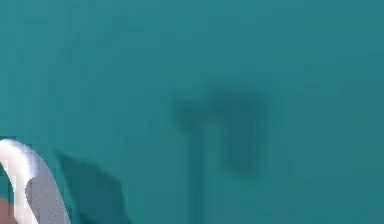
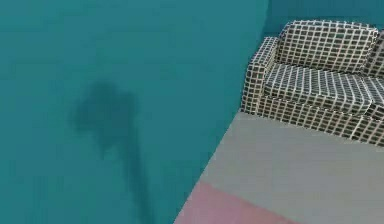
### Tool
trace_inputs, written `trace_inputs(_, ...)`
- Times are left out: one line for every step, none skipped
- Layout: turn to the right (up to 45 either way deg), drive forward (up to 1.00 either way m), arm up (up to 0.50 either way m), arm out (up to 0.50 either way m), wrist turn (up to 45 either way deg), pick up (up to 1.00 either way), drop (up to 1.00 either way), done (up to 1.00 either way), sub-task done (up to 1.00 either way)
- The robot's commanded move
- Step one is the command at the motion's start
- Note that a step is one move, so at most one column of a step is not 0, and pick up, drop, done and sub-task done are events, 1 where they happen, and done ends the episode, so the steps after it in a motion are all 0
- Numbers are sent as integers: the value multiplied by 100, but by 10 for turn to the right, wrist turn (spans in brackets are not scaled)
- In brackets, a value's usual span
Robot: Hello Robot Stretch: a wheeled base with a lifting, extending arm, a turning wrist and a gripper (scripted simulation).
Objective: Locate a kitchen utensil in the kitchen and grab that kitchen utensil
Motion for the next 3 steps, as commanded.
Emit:
trace_inputs(-120,0,0,0,0,0,0,0,0)
trace_inputs(0,20,0,0,0,0,0,0,0)
trace_inputs(-450,0,0,0,0,0,0,0,0)
